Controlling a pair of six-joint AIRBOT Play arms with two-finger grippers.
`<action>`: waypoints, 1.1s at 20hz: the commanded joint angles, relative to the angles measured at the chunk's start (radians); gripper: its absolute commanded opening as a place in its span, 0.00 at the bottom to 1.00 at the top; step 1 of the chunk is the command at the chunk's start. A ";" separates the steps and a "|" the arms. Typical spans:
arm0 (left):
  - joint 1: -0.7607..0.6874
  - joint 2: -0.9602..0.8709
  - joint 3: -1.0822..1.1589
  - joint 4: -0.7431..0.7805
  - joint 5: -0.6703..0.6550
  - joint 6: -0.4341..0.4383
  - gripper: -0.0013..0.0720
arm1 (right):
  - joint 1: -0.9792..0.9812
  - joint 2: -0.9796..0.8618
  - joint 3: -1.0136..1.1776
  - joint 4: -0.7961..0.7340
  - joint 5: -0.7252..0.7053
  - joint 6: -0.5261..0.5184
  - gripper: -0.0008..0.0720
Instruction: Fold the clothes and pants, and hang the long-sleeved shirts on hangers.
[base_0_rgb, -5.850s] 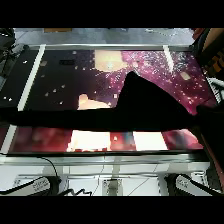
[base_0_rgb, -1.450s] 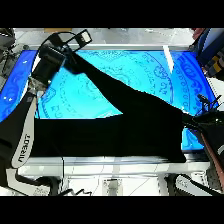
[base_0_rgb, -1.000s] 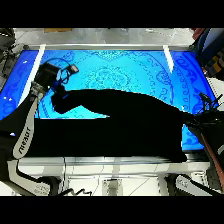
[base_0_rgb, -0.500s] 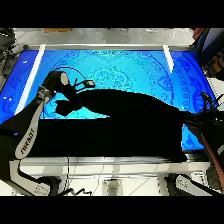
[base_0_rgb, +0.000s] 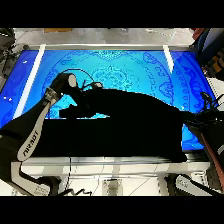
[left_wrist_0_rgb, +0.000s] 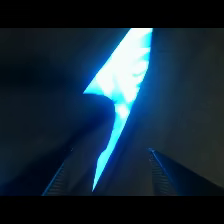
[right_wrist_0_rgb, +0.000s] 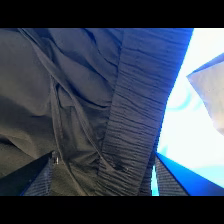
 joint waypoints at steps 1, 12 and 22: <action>0.126 0.000 0.000 0.033 0.005 -0.288 0.64 | 0.000 0.000 0.000 0.000 0.000 0.000 0.93; 0.559 -0.027 -0.101 -0.517 0.003 -0.289 0.74 | 0.000 0.000 0.000 0.000 -0.003 0.000 0.93; 0.508 -0.158 -0.104 -0.510 0.004 -0.178 0.62 | 0.000 0.000 0.000 0.001 0.001 0.001 0.93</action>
